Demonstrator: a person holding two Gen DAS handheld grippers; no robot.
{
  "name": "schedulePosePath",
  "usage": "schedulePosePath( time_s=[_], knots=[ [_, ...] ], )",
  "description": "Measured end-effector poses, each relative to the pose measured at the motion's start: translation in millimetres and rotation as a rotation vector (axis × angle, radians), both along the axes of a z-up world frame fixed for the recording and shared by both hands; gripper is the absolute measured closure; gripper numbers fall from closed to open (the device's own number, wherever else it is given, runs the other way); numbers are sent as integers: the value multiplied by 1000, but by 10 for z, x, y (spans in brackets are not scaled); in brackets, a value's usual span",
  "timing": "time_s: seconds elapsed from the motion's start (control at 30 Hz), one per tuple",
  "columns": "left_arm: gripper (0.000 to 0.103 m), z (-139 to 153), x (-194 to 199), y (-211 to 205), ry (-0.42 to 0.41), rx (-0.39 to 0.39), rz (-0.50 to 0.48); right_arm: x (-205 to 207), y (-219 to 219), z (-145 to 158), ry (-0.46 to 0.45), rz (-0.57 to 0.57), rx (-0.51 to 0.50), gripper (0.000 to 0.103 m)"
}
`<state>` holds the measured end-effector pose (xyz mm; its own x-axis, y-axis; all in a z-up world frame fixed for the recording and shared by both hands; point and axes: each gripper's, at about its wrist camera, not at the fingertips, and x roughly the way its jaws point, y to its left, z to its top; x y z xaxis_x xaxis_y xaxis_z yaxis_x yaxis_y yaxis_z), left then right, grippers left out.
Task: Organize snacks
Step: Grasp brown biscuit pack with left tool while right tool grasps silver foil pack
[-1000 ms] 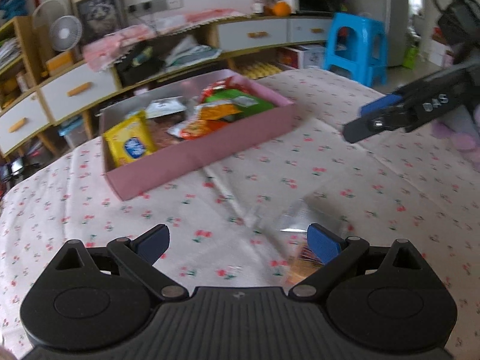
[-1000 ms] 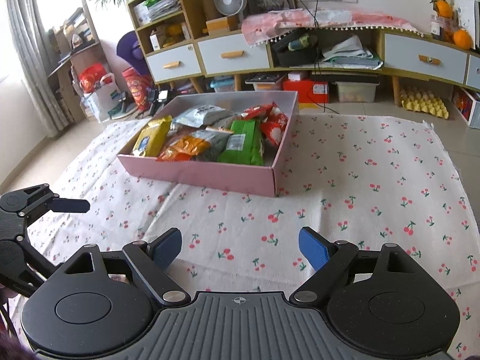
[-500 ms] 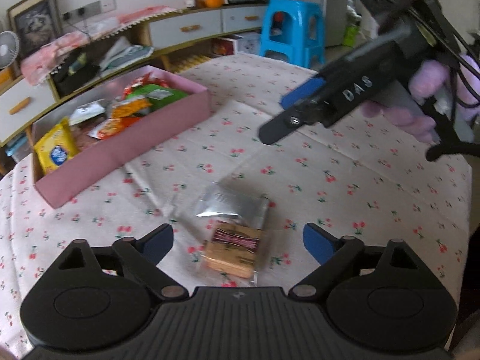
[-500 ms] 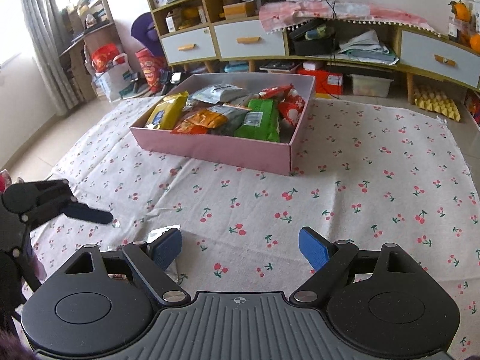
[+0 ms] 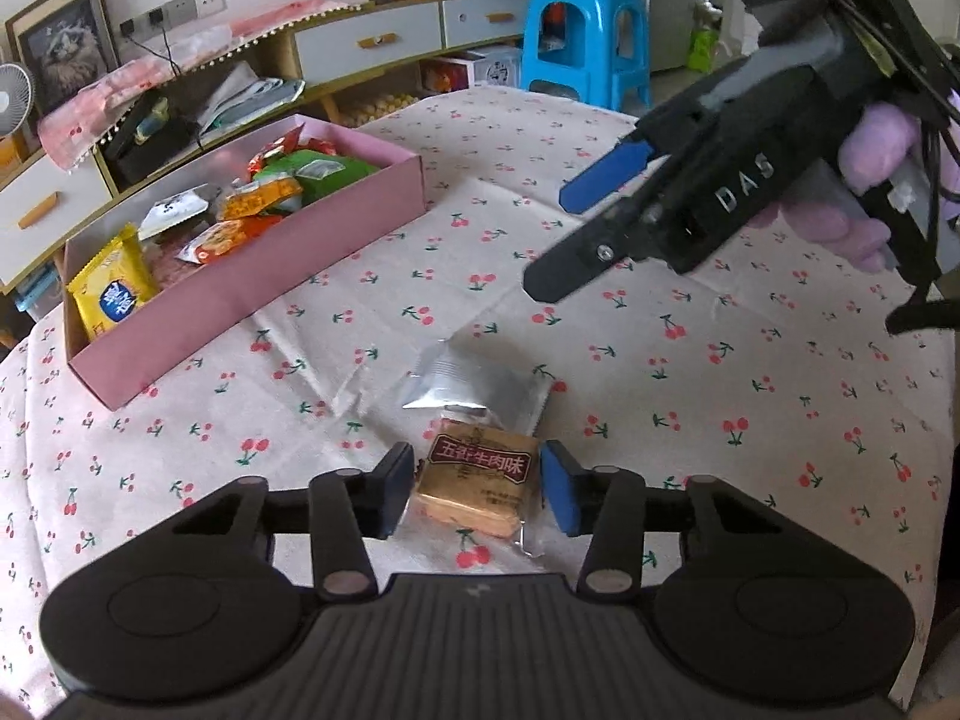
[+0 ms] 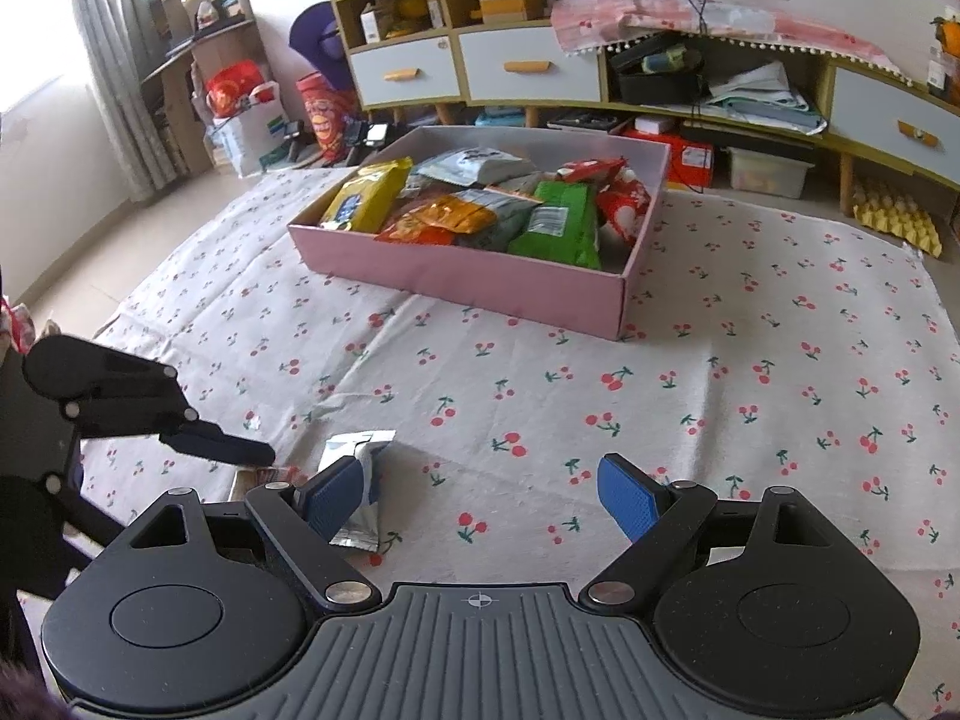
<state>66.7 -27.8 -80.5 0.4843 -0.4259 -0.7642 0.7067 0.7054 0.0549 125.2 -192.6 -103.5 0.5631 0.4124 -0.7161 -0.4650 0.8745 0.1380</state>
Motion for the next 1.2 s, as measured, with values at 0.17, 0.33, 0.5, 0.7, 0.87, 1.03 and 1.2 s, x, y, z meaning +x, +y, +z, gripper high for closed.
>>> schedulePosePath(
  time_s=[0.17,0.33,0.5,0.7,0.87,1.03,1.2],
  knots=[
    [61,16,10,52,-23,18,12,-32,82,-23,-1,34,-21,16],
    [61,52,64,153,-44,25,56,-69,196,-64,2,77,-46,16],
    [61,60,129,266,-50,37,112,-112,336,-106,2,121,-76,16],
    [61,37,190,374,-58,63,181,-165,490,-166,3,161,-108,16],
    [48,24,198,443,-40,49,186,-192,600,-226,1,185,-131,16],
    [45,-26,195,430,-22,68,166,-224,696,-273,-10,205,-151,16],
    [44,-27,239,486,13,49,181,-239,762,-294,-25,215,-164,17]
  ],
)
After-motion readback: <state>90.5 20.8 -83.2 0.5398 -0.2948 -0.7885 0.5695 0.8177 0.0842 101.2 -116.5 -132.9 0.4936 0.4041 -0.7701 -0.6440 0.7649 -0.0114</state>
